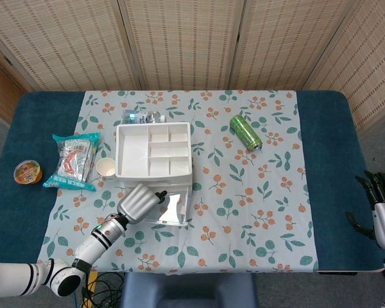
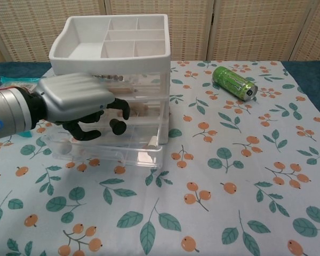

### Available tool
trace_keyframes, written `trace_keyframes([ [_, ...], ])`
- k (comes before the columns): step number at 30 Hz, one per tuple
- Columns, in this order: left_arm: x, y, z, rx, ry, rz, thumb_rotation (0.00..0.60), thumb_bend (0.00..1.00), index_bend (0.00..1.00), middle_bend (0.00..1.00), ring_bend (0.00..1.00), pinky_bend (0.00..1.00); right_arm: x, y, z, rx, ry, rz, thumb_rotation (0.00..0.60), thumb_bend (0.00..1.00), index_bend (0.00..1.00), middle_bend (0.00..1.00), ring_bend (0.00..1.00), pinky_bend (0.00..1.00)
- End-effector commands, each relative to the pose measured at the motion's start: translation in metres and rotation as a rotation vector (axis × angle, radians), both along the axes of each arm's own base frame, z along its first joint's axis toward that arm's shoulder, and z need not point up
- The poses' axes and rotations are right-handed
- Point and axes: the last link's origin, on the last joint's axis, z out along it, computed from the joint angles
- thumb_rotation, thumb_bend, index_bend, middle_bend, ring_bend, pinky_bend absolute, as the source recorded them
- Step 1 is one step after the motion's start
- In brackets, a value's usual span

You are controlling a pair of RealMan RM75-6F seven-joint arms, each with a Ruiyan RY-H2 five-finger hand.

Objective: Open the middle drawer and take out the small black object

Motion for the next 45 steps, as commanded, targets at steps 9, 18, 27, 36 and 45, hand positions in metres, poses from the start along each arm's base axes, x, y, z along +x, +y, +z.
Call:
trace_keyframes([
  [9,0.004,-0.002,-0.007,0.024,0.056,-0.008,0.6,0.37,0.32,1.0,1.0,1.0,-0.001,0.0,0.0,0.002,-0.001,-0.002,0.6,0.29,0.12,0.08,0.05,0.07],
  [18,0.007,-0.004,-0.008,0.01,0.066,-0.015,0.6,0.37,0.32,1.0,1.0,1.0,-0.001,-0.001,0.001,-0.001,0.001,-0.005,0.6,0.29,0.12,0.08,0.05,0.07],
  [27,0.01,-0.001,-0.012,0.059,0.094,-0.046,0.6,0.37,0.33,1.0,1.0,1.0,-0.002,-0.001,0.001,0.0,-0.001,-0.004,0.6,0.29,0.12,0.08,0.05,0.07],
  [36,0.011,0.003,-0.017,0.065,0.104,-0.052,0.6,0.37,0.38,1.0,1.0,1.0,-0.001,-0.001,0.0,0.002,-0.001,-0.003,0.6,0.29,0.12,0.08,0.05,0.07],
  [45,0.01,0.004,-0.021,0.051,0.095,-0.047,0.6,0.37,0.39,1.0,1.0,1.0,-0.002,0.0,0.001,-0.002,-0.002,-0.006,0.6,0.29,0.12,0.08,0.05,0.07],
])
